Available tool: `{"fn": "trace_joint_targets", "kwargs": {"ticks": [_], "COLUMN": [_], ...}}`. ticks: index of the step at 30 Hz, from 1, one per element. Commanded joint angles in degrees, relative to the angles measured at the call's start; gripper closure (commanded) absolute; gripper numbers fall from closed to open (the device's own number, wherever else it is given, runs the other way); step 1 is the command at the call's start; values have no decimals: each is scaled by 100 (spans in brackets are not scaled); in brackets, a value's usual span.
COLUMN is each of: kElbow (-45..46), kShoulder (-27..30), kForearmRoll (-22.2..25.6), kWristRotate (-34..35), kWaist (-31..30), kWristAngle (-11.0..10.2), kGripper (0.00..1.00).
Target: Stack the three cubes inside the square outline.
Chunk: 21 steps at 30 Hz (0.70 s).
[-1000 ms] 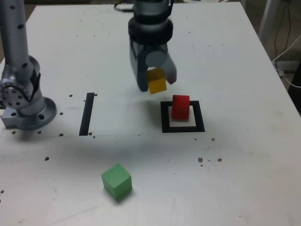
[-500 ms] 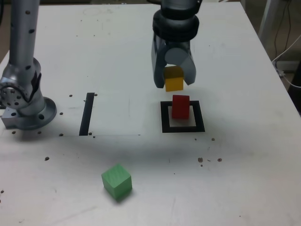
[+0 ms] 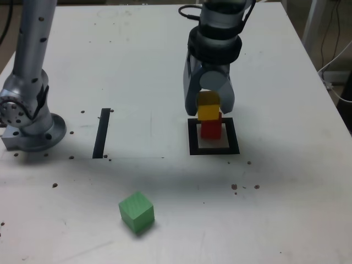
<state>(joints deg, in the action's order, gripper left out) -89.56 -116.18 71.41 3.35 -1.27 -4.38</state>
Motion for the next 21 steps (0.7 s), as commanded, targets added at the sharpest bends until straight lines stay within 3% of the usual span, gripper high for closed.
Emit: {"fn": "trace_joint_targets", "kwargs": {"ticks": [1,10,21], "kElbow": [-43,-62,-53], "kShoulder": [-16,-19,-85], "kForearmRoll": [-26,-40,-49], "kWristRotate": [-8,-9,-4], "kWaist": [-41,-84,-76], "kWristAngle": [7,13,8], "kGripper": [81,73,51]}}
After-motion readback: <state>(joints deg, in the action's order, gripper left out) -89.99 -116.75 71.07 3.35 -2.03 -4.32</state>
